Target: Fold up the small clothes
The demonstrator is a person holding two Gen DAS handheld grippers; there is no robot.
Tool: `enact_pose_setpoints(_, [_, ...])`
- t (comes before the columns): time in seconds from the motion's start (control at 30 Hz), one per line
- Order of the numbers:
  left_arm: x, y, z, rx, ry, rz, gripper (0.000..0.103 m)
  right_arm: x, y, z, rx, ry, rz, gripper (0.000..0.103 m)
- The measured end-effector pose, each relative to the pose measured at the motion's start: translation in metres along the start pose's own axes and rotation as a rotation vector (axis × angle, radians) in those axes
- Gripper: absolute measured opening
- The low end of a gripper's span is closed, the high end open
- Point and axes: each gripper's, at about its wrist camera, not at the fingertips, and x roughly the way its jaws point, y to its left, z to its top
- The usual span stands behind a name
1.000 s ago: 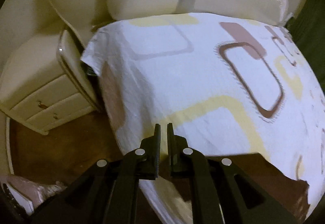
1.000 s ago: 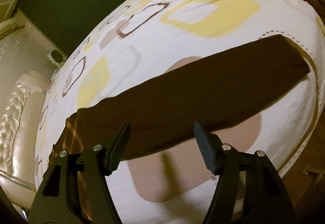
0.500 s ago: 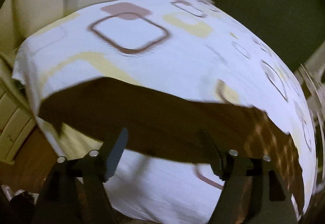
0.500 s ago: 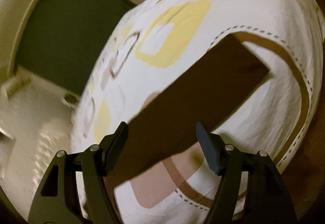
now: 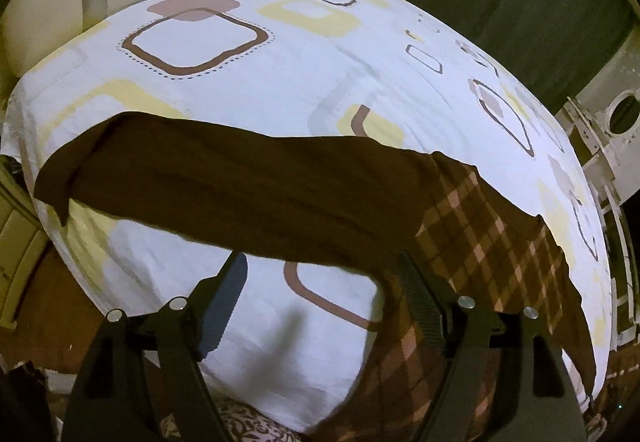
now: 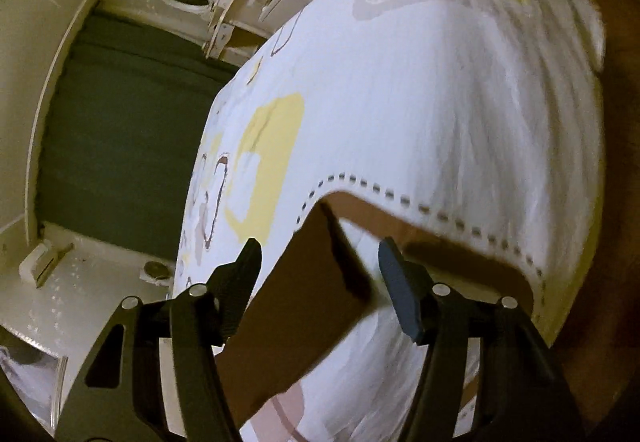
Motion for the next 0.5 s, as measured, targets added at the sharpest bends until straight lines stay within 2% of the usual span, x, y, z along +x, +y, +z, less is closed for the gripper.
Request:
enact_pose_setpoints(0.13, [0.000, 0.002, -0.003, -0.014, 0.003, 0.022, 0.076, 0.023, -0.006, 0.010, 0.002, 0.066, 0.058, 0.061])
enact_pose_setpoints(0.2, [0.001, 0.003, -0.004, -0.022, 0.011, 0.023, 0.076, 0.037, -0.006, 0.009, -0.008, 0.137, 0.099, 0.061])
enact_pose_setpoints(0.33, [0.003, 0.000, -0.007, -0.010, 0.019, 0.028, 0.076, 0.049, 0.003, 0.003, -0.063, 0.210, 0.117, 0.060])
enact_pose_setpoints(0.37, [0.003, -0.001, -0.007, -0.007, 0.018, 0.030, 0.076, 0.052, 0.007, 0.002, -0.078, 0.221, 0.109, 0.047])
enact_pose_setpoints(0.43, [0.004, -0.002, -0.008, -0.002, 0.022, 0.029, 0.076, 0.063, 0.013, 0.001, -0.108, 0.263, 0.064, 0.016])
enact_pose_setpoints(0.5, [0.005, -0.001, -0.009, -0.004, 0.027, 0.023, 0.076, 0.070, 0.017, -0.001, -0.136, 0.296, 0.018, 0.005])
